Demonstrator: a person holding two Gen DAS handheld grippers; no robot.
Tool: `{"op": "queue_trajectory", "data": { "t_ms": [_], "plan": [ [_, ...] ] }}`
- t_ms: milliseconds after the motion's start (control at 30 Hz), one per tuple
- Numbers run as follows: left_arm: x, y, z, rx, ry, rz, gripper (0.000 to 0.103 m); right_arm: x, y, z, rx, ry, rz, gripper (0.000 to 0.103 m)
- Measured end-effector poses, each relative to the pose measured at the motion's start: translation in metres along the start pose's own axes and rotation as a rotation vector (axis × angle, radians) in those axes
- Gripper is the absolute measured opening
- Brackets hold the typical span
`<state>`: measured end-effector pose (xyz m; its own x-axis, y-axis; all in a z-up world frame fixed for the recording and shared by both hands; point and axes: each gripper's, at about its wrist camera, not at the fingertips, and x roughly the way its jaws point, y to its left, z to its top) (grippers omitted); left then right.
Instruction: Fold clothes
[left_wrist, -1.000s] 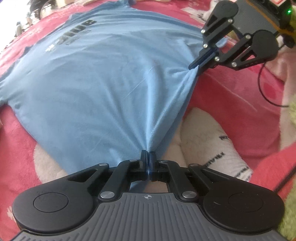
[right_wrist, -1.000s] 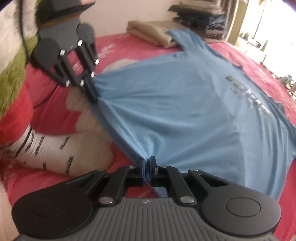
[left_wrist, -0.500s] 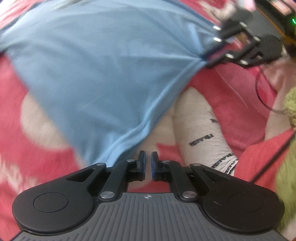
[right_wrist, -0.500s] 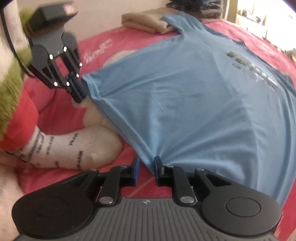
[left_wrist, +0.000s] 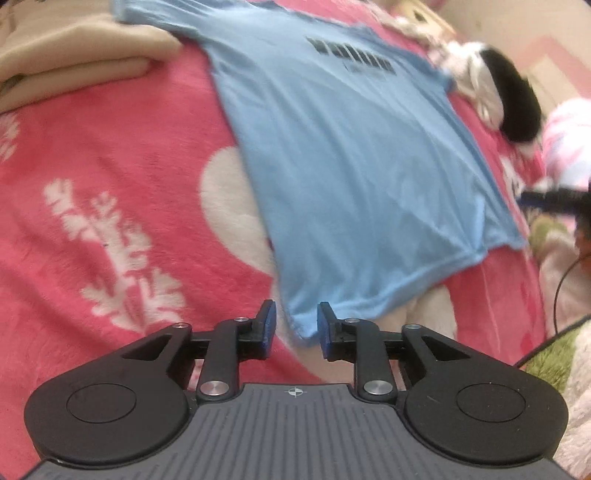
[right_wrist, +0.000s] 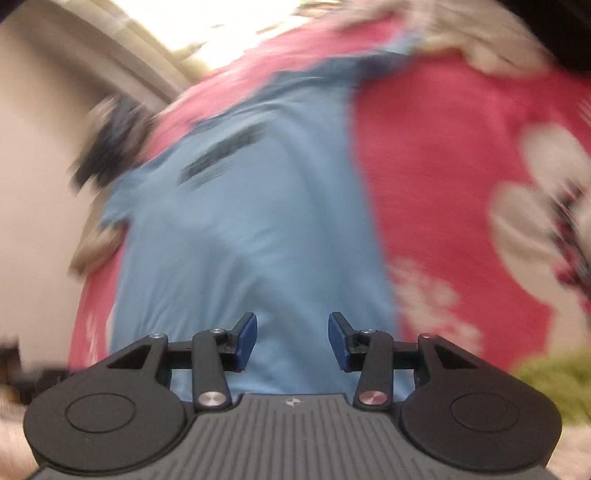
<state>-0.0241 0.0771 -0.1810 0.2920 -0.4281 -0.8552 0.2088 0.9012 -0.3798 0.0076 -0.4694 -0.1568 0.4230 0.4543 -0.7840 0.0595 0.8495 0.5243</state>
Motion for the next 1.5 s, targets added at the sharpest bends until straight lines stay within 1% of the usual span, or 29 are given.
{"op": "queue_trajectory", "data": {
  "t_ms": [67, 167, 200, 333, 433, 500, 533, 567, 600, 667, 700, 767, 800, 833, 900, 967, 1100, 1167, 1267, 1333, 1367, 1400, 1433, 1467, 1500],
  "plan": [
    [0.009, 0.002, 0.001, -0.026, 0.013, -0.015, 0.031, 0.002, -0.017, 0.001, 0.082, 0.011, -0.022, 0.046],
    [0.022, 0.006, 0.002, -0.066, 0.032, -0.037, 0.031, 0.007, -0.031, 0.001, 0.155, 0.01, -0.066, 0.046],
    [0.027, 0.005, 0.001, -0.068, 0.045, -0.025, 0.03, 0.006, -0.034, 0.0, 0.177, 0.002, -0.075, 0.046],
    [0.029, 0.001, -0.002, -0.046, 0.043, -0.004, 0.028, 0.006, -0.049, -0.005, 0.248, 0.0, -0.098, 0.047],
    [0.031, 0.001, -0.004, -0.057, 0.068, -0.012, 0.026, 0.012, -0.054, -0.004, 0.267, 0.022, -0.094, 0.047],
    [0.033, 0.0, -0.005, -0.058, 0.076, -0.012, 0.025, 0.015, -0.055, -0.006, 0.277, 0.051, -0.069, 0.047],
    [0.033, -0.001, -0.005, -0.056, 0.08, -0.011, 0.024, 0.016, -0.055, -0.007, 0.275, 0.065, -0.063, 0.047],
    [0.034, -0.002, -0.005, -0.054, 0.085, -0.009, 0.016, 0.017, -0.054, -0.008, 0.266, 0.078, -0.063, 0.047],
    [0.035, -0.004, -0.006, -0.046, 0.09, -0.002, 0.01, 0.018, -0.052, -0.009, 0.255, 0.087, -0.065, 0.047],
    [0.035, -0.008, -0.006, -0.024, 0.091, 0.012, 0.004, 0.019, -0.048, -0.01, 0.228, 0.095, -0.068, 0.046],
    [0.034, -0.012, -0.007, -0.002, 0.089, 0.025, 0.004, 0.019, -0.046, -0.011, 0.216, 0.097, -0.074, 0.043],
    [0.031, -0.02, -0.008, 0.051, 0.085, 0.052, 0.002, 0.018, -0.045, -0.012, 0.195, 0.098, -0.097, 0.029],
    [0.028, -0.024, -0.008, 0.078, 0.086, 0.062, 0.002, 0.017, -0.044, -0.013, 0.184, 0.098, -0.108, 0.015],
    [0.025, -0.026, -0.009, 0.102, 0.089, 0.069, 0.002, 0.016, -0.044, -0.013, 0.179, 0.097, -0.111, 0.008],
    [0.018, -0.028, -0.009, 0.132, 0.1, 0.076, 0.002, 0.012, -0.046, -0.014, 0.175, 0.09, -0.101, 0.005],
    [0.009, -0.027, -0.008, 0.153, 0.112, 0.082, 0.002, 0.008, -0.043, -0.014, 0.146, 0.082, -0.11, 0.005],
    [0.009, -0.025, -0.011, 0.162, 0.147, 0.098, 0.001, 0.005, -0.037, -0.015, 0.088, 0.093, -0.133, 0.004],
    [0.011, -0.026, -0.012, 0.172, 0.158, 0.097, 0.001, 0.003, -0.036, -0.014, 0.078, 0.091, -0.133, 0.004],
    [0.013, -0.026, -0.009, 0.182, 0.172, 0.086, 0.001, -0.013, -0.043, -0.01, 0.134, 0.037, -0.082, 0.005],
    [0.015, -0.023, -0.007, 0.167, 0.179, 0.081, 0.001, -0.015, -0.055, -0.01, 0.198, 0.04, -0.053, 0.013],
    [0.016, -0.021, -0.008, 0.164, 0.179, 0.083, 0.001, -0.013, -0.059, -0.011, 0.213, 0.056, -0.06, 0.02],
    [0.018, -0.02, -0.009, 0.162, 0.179, 0.086, 0.001, -0.01, -0.063, -0.013, 0.221, 0.073, -0.073, 0.033],
    [0.019, -0.02, -0.009, 0.16, 0.178, 0.086, 0.001, -0.007, -0.066, -0.014, 0.225, 0.086, -0.086, 0.036],
    [0.02, -0.019, -0.01, 0.158, 0.178, 0.086, 0.001, -0.005, -0.066, -0.015, 0.22, 0.097, -0.092, 0.036],
    [0.02, -0.019, -0.011, 0.16, 0.176, 0.088, 0.001, -0.003, -0.064, -0.016, 0.205, 0.105, -0.089, 0.041]
  ]
}}
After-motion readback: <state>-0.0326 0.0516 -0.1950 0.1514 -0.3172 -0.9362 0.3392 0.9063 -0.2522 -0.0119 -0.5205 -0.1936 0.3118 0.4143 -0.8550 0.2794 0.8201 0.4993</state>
